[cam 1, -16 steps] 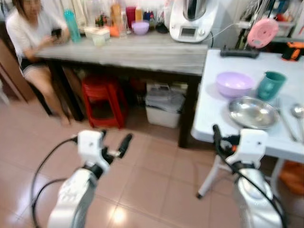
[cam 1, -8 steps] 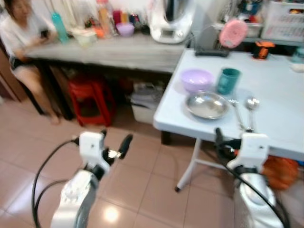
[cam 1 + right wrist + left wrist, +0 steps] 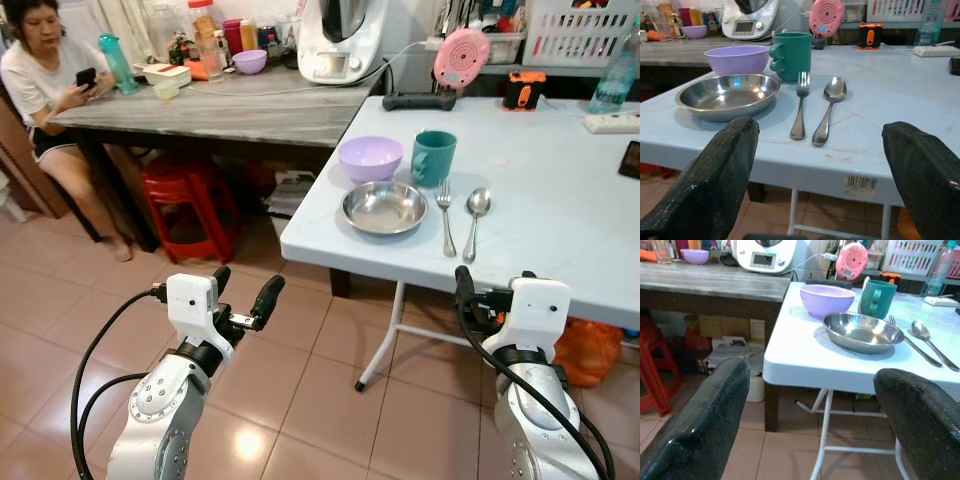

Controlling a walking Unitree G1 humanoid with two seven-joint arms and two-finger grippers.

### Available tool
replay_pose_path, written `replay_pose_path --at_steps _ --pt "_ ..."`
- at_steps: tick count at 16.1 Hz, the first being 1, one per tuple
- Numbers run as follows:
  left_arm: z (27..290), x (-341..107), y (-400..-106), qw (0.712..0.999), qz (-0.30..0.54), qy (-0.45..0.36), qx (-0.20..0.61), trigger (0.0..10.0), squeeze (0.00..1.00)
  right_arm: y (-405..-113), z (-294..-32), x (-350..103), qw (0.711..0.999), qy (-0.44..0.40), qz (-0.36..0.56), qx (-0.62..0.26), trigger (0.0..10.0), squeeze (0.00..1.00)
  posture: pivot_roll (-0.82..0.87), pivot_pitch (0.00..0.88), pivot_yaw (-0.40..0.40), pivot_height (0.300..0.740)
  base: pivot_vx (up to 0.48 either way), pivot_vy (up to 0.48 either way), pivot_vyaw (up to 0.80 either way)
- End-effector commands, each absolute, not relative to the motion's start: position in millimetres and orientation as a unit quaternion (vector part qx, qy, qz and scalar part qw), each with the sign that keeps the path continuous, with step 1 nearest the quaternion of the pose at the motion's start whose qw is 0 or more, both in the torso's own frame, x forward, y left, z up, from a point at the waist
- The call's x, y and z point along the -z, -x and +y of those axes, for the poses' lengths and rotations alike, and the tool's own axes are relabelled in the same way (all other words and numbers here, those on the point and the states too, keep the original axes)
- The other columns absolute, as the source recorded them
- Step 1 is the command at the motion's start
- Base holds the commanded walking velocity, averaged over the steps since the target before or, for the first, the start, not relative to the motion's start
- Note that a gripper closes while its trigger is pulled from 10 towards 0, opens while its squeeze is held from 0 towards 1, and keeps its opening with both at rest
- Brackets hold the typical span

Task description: Setting the table

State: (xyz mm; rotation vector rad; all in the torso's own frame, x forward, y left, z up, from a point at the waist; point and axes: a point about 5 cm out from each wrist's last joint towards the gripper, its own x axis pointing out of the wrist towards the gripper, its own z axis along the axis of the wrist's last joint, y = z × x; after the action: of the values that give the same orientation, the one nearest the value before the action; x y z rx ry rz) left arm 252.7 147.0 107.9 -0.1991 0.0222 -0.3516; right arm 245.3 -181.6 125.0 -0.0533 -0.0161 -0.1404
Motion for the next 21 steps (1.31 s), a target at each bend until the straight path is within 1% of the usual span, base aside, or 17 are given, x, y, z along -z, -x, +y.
replay_pose_path --at_steps 1,6,11,17,21 --pt "152 -112 -253 0.980 0.007 0.094 0.172 10.0 0.00 -248 -175 -129 0.998 0.022 -0.016 0.060 10.0 0.00 -0.01 0.000 0.105 0.740 0.322 0.000 0.00" --pt "150 -111 -252 0.979 0.011 0.099 0.179 10.0 0.00 -248 -173 -128 0.998 0.021 -0.016 0.057 10.0 0.00 -0.01 0.000 0.108 0.740 0.322 0.000 0.00" --pt "148 -111 -252 0.977 0.013 0.101 0.187 10.0 0.00 -247 -172 -128 0.998 0.018 -0.016 0.055 10.0 0.00 -0.02 0.000 0.110 0.740 0.329 0.000 0.59" --pt "142 -109 -249 0.972 0.021 0.106 0.207 10.0 0.00 -247 -176 -127 0.997 0.021 -0.009 0.076 10.0 0.00 -0.02 0.000 0.111 0.740 0.324 0.000 0.00" --pt "139 -105 -247 0.969 0.034 0.105 0.221 10.0 0.00 -247 -183 -125 0.994 0.031 0.002 0.104 10.0 0.00 -0.02 0.000 0.105 0.740 0.273 0.000 0.00"
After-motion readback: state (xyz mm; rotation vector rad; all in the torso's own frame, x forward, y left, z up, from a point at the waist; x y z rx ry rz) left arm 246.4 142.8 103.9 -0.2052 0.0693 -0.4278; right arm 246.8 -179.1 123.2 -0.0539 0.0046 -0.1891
